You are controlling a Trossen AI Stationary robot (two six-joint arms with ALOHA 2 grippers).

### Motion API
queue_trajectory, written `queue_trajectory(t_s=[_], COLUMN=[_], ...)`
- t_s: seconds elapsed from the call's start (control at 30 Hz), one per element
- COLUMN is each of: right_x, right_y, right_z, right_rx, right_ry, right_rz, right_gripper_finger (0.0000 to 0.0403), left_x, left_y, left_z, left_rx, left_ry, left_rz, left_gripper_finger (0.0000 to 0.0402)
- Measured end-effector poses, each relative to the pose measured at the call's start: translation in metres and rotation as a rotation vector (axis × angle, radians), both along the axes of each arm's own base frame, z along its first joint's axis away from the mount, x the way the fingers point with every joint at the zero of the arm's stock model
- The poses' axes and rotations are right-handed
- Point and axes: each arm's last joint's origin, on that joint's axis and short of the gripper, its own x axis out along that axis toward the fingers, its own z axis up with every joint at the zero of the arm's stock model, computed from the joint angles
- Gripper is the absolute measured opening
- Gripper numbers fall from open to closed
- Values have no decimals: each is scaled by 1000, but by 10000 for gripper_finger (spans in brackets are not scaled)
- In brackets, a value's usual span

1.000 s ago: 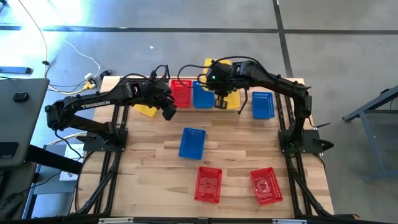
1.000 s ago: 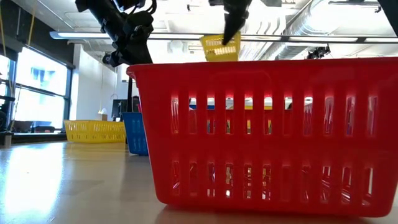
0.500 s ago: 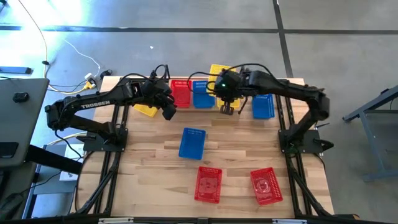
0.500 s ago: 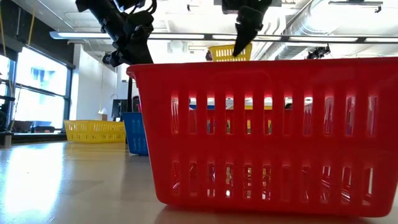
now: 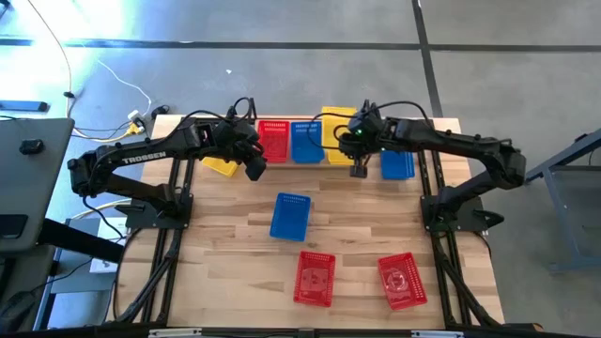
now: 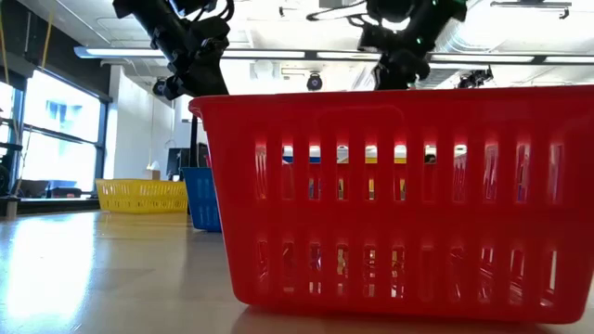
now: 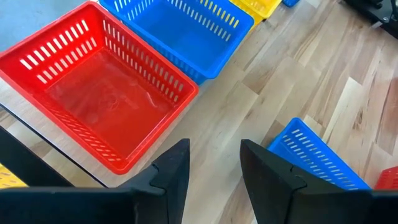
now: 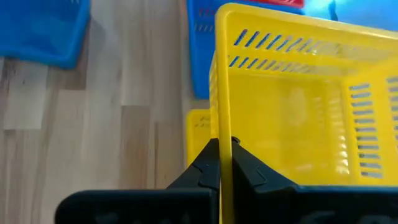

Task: Stack baskets on shelf by color
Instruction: Stack the bottom yellow bin on top of the yellow bin on the shelf

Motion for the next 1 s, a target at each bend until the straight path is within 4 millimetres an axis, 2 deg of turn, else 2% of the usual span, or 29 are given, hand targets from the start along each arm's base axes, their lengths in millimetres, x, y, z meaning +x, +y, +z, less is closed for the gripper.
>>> queue_trajectory(t_s=[0.13, 0.33, 1.0], right_x=[-5, -9, -14], right_y=[-5, -10, -9], right_z=[-18, -31, -36], right_rx=[6, 6, 6], right_ry=[29, 40, 105], right_rz=[15, 6, -12], right_gripper_finger=[0, 0, 0], left_x=[0, 0, 0], left_y=[0, 0, 0], left_z=[0, 0, 0], left_rx=[3, 5, 5], left_ry=[1, 1, 1], left_rz=[3, 5, 5], left_gripper_finger=[131, 131, 131])
